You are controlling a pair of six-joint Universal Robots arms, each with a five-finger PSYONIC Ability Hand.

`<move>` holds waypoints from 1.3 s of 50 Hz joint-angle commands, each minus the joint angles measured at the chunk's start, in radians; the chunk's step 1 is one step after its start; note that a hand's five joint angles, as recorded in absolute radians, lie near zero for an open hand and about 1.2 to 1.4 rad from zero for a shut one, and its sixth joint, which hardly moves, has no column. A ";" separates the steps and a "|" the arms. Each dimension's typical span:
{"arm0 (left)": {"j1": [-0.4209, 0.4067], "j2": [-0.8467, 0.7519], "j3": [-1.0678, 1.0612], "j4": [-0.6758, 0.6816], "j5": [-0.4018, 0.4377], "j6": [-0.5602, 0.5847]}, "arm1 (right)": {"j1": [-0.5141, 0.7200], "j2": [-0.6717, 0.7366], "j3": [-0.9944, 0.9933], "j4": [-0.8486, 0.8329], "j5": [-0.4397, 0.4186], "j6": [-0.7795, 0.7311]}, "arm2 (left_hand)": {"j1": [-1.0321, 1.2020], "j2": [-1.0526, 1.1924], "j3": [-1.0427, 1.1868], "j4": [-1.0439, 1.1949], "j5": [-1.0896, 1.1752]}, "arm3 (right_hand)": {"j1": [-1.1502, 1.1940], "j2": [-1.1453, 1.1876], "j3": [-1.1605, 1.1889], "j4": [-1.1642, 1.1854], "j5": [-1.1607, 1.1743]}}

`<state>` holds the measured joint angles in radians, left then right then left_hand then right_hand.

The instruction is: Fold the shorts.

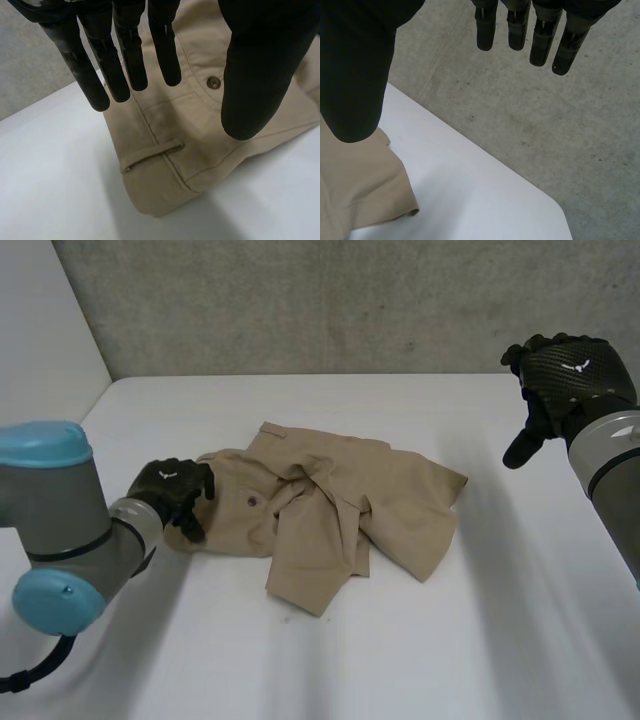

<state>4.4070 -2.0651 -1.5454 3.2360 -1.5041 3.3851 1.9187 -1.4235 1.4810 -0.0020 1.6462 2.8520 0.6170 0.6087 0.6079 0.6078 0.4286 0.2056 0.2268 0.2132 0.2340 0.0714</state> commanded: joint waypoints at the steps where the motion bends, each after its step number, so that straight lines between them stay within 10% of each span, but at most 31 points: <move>1: -0.006 -0.052 0.004 0.016 -0.005 0.057 | 0.000 0.015 0.005 -0.004 0.001 -0.008 | 0.063 0.072 0.072 0.073 0.077 | -0.031 -0.052 -0.039 -0.059 -0.071; 38: -0.043 -0.095 0.033 0.024 -0.053 0.097 | 0.022 0.058 0.022 -0.007 0.001 -0.023 | 0.040 0.048 0.049 0.049 0.054 | -0.031 -0.052 -0.039 -0.059 -0.071; 48: -0.020 -0.127 0.113 0.117 -0.160 0.097 | 0.022 0.058 0.035 -0.009 0.003 -0.037 | 0.779 0.788 0.788 0.788 0.793 | -0.031 -0.052 -0.039 -0.059 -0.071; 53: 0.043 -0.025 0.114 0.278 -0.320 0.115 | 0.023 0.058 0.036 -0.010 0.001 -0.037 | 0.779 0.788 0.788 0.788 0.793 | -0.031 -0.052 -0.039 -0.059 -0.071; 65: 0.220 0.095 0.100 0.519 -0.324 0.353 | 0.025 0.055 0.041 -0.010 0.000 -0.037 | 0.779 0.788 0.788 0.788 0.793 | -0.031 -0.052 -0.039 -0.059 -0.071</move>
<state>4.5737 -2.0181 -1.4429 3.6803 -1.8381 3.6718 1.9428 -1.3670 1.5207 -0.0123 1.6461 2.8148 1.1021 1.1897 1.1875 1.2068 0.9557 0.2056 0.2268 0.2132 0.2340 0.0714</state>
